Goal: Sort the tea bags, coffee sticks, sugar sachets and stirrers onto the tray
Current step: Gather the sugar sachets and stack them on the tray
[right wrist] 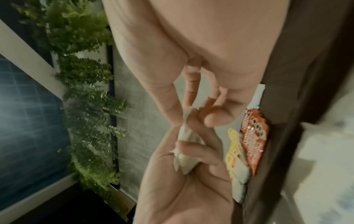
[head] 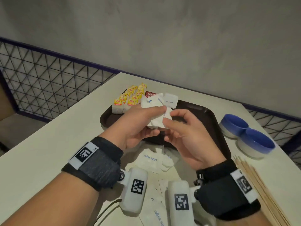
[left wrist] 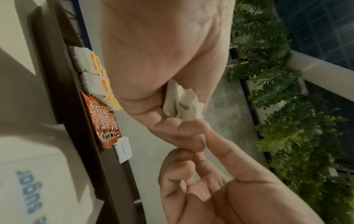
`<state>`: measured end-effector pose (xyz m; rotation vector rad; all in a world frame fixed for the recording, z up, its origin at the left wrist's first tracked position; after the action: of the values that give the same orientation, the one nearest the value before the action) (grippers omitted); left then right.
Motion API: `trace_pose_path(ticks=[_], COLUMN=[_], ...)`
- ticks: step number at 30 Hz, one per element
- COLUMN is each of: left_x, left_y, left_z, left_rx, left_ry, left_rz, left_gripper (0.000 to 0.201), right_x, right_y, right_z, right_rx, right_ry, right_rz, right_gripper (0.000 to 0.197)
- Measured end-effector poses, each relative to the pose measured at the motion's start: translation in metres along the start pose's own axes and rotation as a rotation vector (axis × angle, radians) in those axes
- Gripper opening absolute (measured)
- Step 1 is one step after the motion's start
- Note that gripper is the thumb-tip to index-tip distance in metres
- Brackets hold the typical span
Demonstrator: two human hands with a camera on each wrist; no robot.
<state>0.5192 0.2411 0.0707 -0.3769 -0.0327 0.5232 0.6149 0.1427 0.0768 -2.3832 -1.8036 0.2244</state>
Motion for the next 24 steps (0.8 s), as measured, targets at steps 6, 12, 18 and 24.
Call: trace_pose_path(ticks=[6, 12, 18, 24], left_x=[-0.006, -0.006, -0.004, -0.005], left_y=[-0.009, -0.011, -0.011, -0.010], left_z=[-0.001, -0.006, -0.012, -0.008], left_rx=[-0.017, -0.004, 0.091, 0.098], left_ry=[0.046, 0.105, 0.140, 0.113], left_rz=[-0.073, -0.092, -0.077, -0.101], left_gripper=[0.030, 0.028, 0.030, 0.033], right_x=[-0.006, -0.009, -0.010, -0.013], right_y=[0.017, 0.033, 0.026, 0.015], right_z=[-0.001, 0.001, 0.003, -0.004], right_rx=[0.108, 0.221, -0.111, -0.462], right_ry=[-0.014, 0.027, 0.073, 0.115], right_rz=[-0.013, 0.028, 0.013, 0.017], right_gripper=[0.025, 0.023, 0.026, 0.036])
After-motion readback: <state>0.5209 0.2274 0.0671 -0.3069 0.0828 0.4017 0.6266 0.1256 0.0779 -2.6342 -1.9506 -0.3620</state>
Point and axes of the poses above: each hand's wrist, its own x-axis towards the middle knuckle, its own y-axis out of the back of the hand, z = x × y, the point moved 5 cm from there along x, towards the middle knuckle, and after that the axes turned 14 degrees about -z, right-handed, at the moved point
